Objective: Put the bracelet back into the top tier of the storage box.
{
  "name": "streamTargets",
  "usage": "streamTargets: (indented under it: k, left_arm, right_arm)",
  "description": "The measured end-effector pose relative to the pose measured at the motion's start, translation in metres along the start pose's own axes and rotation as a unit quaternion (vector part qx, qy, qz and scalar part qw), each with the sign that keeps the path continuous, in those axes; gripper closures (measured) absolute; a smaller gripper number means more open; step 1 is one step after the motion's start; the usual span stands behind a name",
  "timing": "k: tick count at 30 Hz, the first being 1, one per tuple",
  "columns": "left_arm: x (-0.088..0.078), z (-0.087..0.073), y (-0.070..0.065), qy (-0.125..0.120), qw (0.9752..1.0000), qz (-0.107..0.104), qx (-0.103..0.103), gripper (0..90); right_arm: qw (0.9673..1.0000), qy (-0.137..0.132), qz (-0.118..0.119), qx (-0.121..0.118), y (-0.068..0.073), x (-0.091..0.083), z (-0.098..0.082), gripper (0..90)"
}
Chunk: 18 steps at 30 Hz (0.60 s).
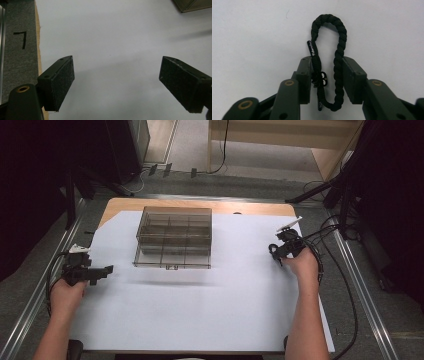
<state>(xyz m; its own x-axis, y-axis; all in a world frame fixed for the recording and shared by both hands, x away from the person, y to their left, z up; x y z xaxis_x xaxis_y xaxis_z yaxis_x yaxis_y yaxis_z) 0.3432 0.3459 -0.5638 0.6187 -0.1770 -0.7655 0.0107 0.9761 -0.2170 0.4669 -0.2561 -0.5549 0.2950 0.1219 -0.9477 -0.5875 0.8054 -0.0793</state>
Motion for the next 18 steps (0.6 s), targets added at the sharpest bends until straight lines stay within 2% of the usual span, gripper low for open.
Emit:
streamTargets:
  k: [6, 11, 12, 18]
  left_arm:
    - [-0.0001, 0.0, 0.0004, 0.0, 1.0, 0.0, -0.001, 14.0]
    - [0.0002, 0.0, -0.0004, 0.0, 1.0, 0.0, 0.0, 14.0]
    - [0.0001, -0.0001, -0.0004, 0.001, 1.0, 0.0, 0.0, 14.0]
    - [0.0002, 0.0, -0.0003, 0.0, 1.0, 0.0, -0.001, 14.0]
  right_arm:
    - [1.0, -0.005, 0.004, 0.006, -0.0014, -0.0009, -0.0009, 75.0]
    - [0.9998, -0.008, 0.005, 0.018, -0.0022, -0.0024, 0.0007, 78.7]
    - [0.9995, -0.008, 0.014, 0.026, -0.0025, -0.0029, 0.0006, 78.9]
    - [0.9992, -0.01, 0.024, 0.029, 0.0, -0.0064, 0.0015, 79.0]
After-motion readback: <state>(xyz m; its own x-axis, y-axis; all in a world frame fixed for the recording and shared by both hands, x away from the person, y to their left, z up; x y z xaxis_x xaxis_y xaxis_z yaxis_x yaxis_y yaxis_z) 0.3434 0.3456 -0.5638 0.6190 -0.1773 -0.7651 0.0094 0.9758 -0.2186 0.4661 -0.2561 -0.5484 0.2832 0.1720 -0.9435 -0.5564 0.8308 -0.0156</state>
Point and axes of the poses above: each handheld gripper's, and its own axes: x roughly forward along the jaws, z roughly out of its top, y roughly to its left, the point moved 7 cm from there along x, roughly forward along the jaws, and after that the axes turned 14 degrees about -x, right-handed, at the moved point
